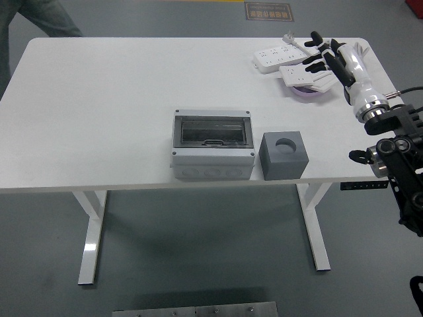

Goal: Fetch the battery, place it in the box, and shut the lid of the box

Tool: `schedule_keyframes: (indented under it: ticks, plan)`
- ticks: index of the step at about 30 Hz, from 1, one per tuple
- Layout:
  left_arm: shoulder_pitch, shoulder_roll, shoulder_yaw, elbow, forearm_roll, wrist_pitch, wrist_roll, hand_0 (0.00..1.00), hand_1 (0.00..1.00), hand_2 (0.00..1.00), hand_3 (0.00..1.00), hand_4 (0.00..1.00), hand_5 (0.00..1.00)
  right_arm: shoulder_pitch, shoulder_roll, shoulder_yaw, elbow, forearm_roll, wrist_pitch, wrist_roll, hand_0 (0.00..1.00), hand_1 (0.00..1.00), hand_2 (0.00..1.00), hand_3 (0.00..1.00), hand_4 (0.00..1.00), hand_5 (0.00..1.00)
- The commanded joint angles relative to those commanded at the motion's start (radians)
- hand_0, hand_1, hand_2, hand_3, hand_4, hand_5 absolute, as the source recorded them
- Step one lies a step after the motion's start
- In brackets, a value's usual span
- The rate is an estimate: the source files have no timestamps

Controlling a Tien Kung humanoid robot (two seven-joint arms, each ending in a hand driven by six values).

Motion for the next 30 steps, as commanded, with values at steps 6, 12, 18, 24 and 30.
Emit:
schedule_keyframes:
  ticks: [6, 12, 18, 24, 30]
  plan:
    - [-0.002, -0.002, 0.0, 0.0, -0.003, 0.0, 0.0, 0.664, 0.737, 0.69, 0.604, 0.626, 0.284, -0.03, 0.03, 0.112, -0.057, 0.172, 0.001, 0.144, 0.612, 0.613, 0.613, 0.695, 0.891, 0.809]
    - [-0.002, -0.002, -0.001, -0.001, -0.004, 0.0, 0.001, 0.664, 0.737, 0.69, 0.604, 0.627, 0.283, -0.043, 0.043, 0.129, -0.066, 0.277, 0.009, 0.211, 0.605, 0.599, 0.588, 0.668, 0.829, 0.536]
    - [-0.004, -0.003, 0.001, -0.001, -0.009, 0.0, -0.002, 0.664, 0.736, 0.689, 0.603, 0.625, 0.279, -0.048, 0.04, 0.117, -0.062, 0.255, 0.001, 0.22, 0.698, 0.687, 0.679, 0.705, 0.83, 0.421]
    - [-0.003, -0.002, 0.004, -0.001, -0.019, 0.003, -0.006, 0.664, 0.737, 0.687, 0.602, 0.621, 0.276, -0.058, 0.036, 0.102, -0.056, 0.206, -0.008, 0.199, 0.701, 0.701, 0.696, 0.726, 0.752, 0.173]
    - [-0.001, 0.001, 0.015, 0.0, -0.042, 0.008, -0.014, 0.663, 0.736, 0.685, 0.601, 0.616, 0.262, -0.061, 0.036, 0.094, -0.05, 0.181, -0.01, 0.181, 0.693, 0.724, 0.732, 0.801, 0.593, 0.056]
